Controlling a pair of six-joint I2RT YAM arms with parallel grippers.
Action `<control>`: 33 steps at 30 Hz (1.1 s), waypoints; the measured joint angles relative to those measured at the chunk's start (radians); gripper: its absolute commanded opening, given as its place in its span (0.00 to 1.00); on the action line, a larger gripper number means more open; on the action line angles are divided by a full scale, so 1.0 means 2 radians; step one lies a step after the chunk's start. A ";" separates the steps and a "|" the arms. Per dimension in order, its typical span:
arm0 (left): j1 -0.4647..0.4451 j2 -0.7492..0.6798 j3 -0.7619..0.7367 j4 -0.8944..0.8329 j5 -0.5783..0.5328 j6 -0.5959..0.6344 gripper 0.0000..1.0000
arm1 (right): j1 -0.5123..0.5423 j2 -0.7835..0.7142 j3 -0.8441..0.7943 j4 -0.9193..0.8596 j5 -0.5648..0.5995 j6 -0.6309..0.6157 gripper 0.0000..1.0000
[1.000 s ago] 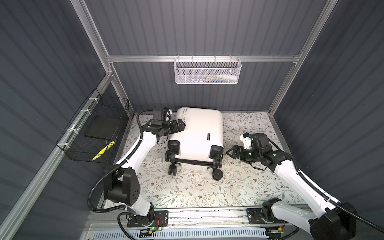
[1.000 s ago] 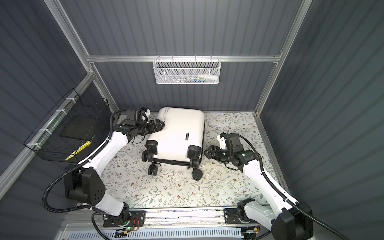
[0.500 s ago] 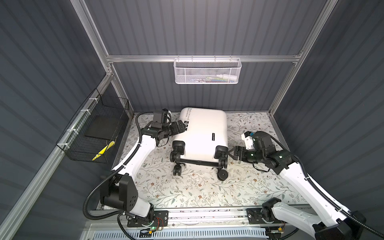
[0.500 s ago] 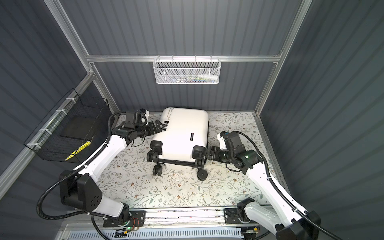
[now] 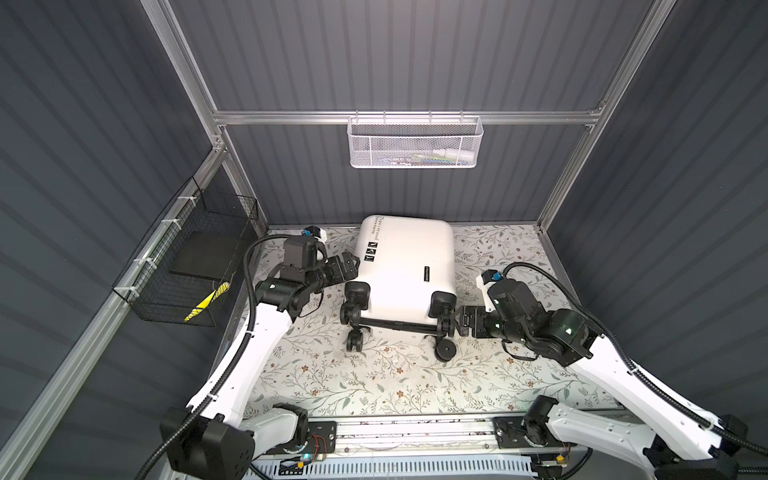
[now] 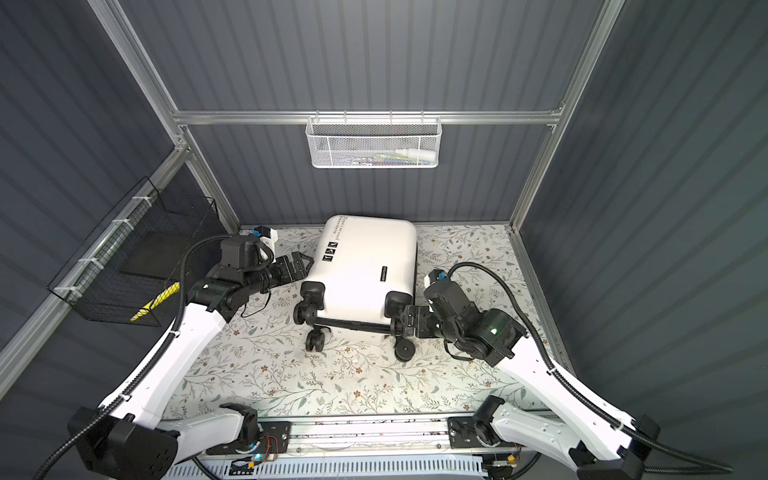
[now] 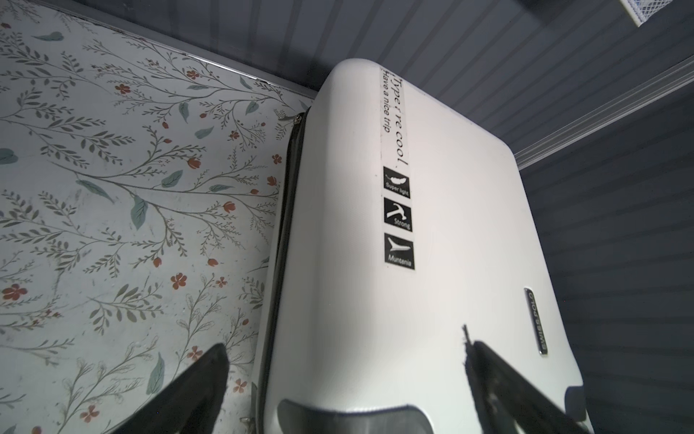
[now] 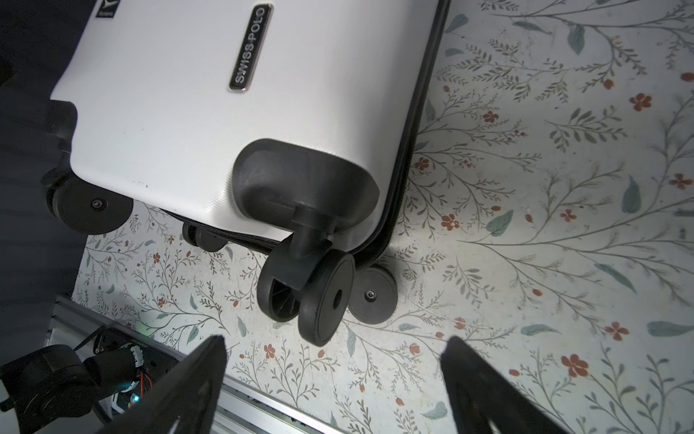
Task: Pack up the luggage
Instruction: 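Grasp the near wheel housings with both grippers, one wheel each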
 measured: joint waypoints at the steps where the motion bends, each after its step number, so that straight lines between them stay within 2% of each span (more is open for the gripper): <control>1: 0.000 -0.011 -0.008 -0.002 -0.001 -0.001 1.00 | 0.007 -0.002 -0.002 -0.002 0.008 0.005 0.94; 7: 0.000 -0.065 -0.048 -0.016 -0.001 -0.009 1.00 | 0.046 -0.005 -0.014 -0.006 0.048 0.035 0.94; 14: 0.000 -0.111 -0.089 -0.015 -0.002 -0.032 1.00 | 0.066 0.018 -0.021 0.002 0.060 0.048 0.93; 24: 0.000 -0.123 -0.104 -0.017 -0.008 -0.045 1.00 | 0.086 0.084 -0.014 0.039 0.065 0.049 0.91; 33: 0.000 -0.126 -0.115 -0.017 -0.009 -0.047 1.00 | 0.092 0.126 -0.011 0.053 0.087 0.057 0.81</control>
